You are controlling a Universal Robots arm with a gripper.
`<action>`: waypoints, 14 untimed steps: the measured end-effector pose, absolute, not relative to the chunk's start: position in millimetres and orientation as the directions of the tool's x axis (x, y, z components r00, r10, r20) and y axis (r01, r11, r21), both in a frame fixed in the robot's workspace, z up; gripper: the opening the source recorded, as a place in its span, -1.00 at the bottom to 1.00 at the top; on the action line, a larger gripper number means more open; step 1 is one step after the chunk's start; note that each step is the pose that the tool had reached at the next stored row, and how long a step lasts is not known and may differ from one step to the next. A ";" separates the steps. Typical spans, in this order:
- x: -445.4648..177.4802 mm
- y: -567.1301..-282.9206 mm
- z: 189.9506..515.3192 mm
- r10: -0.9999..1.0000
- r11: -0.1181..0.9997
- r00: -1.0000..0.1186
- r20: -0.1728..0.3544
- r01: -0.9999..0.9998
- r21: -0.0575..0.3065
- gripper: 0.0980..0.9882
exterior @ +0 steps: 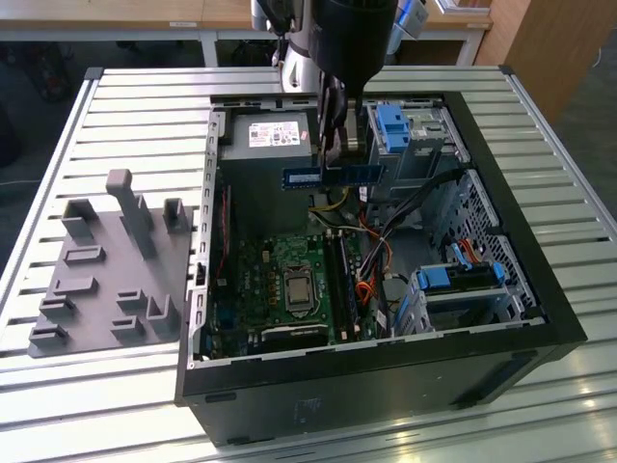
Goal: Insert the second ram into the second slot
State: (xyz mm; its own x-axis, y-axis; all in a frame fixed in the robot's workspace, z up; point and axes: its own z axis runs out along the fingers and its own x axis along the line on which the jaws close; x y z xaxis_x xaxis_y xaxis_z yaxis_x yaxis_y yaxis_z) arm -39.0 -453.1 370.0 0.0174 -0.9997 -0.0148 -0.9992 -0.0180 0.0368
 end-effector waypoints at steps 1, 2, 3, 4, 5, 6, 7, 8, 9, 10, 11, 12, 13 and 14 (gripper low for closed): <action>-39.0 -453.1 369.9 -1.000 -0.011 0.011 -0.014 -0.999 0.037 -0.91; -39.0 -453.1 369.8 -1.000 -0.002 0.002 -0.014 -0.999 0.037 -0.91; -39.0 -453.1 369.8 -1.000 0.006 -0.007 -0.013 -0.999 0.037 -0.91; -39.1 -453.1 369.8 -1.000 0.015 -0.015 -0.012 -0.999 0.037 -0.91; -39.0 -453.1 369.7 -1.000 0.023 -0.023 -0.011 -0.999 0.037 -0.91; -39.0 -453.1 369.7 -0.999 0.031 -0.031 -0.010 -0.999 0.037 -0.91; -39.0 -453.1 369.6 -0.999 0.039 -0.040 -0.009 -0.999 0.037 -0.91; -39.1 -453.1 369.5 -0.999 0.049 -0.049 -0.009 -0.998 0.037 -0.91; -39.1 -453.1 369.5 -0.998 0.058 -0.058 -0.008 -0.998 0.037 -0.91; -39.0 -453.1 369.4 -0.998 0.066 -0.067 -0.007 -0.997 0.037 -0.91; -39.1 -453.1 369.3 -0.997 0.075 -0.075 -0.007 -0.997 0.037 -0.91; -39.1 -453.1 369.3 -0.996 0.084 -0.084 -0.006 -0.996 0.037 -0.91; -39.1 -453.1 369.2 -0.996 0.093 -0.093 -0.005 -0.995 0.036 -0.91; -39.0 -453.1 369.1 -0.995 0.102 -0.102 -0.004 -0.994 0.036 -0.91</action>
State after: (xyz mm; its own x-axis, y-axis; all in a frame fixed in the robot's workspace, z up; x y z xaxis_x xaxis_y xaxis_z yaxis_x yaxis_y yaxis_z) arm -39.0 -453.1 369.1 -0.1022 -0.9948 -0.0043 -0.9941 0.1020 0.0363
